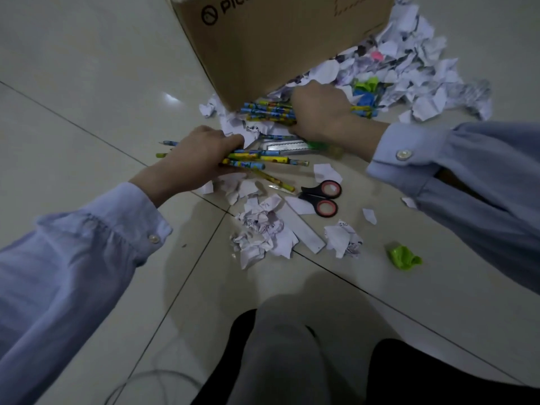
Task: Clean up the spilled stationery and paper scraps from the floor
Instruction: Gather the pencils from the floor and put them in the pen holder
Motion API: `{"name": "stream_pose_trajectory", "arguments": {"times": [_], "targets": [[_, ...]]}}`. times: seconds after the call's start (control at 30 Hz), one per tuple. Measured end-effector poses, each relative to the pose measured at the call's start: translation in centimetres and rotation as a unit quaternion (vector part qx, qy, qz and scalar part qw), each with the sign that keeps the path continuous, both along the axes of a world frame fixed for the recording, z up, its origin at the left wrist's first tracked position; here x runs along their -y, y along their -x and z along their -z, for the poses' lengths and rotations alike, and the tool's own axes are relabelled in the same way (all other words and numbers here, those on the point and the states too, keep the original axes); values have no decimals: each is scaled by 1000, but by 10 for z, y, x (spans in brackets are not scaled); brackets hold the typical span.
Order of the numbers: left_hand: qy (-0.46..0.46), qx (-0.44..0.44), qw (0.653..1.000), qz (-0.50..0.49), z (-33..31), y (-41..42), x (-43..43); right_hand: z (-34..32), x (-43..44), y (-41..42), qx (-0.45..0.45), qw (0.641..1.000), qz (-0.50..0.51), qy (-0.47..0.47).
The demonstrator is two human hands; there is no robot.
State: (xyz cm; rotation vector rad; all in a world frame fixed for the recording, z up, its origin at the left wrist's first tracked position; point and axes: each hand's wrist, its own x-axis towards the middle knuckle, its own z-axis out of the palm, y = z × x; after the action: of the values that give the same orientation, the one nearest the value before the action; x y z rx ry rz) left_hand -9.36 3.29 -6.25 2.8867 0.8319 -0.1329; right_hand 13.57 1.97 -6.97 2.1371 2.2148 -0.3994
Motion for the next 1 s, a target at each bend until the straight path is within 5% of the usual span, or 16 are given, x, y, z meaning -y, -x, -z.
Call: {"name": "stream_pose_trajectory", "arguments": {"times": [0.17, 0.5, 1.0], "targets": [[52, 6, 998, 21, 3, -4, 2, -9, -4, -6, -19, 999, 0, 47], [13, 26, 1000, -11, 17, -43, 2, -28, 0, -65, -50, 990, -29, 131], [-8, -67, 995, -72, 15, -98, -15, -43, 60, -145, -186, 952, 156, 186]]}}
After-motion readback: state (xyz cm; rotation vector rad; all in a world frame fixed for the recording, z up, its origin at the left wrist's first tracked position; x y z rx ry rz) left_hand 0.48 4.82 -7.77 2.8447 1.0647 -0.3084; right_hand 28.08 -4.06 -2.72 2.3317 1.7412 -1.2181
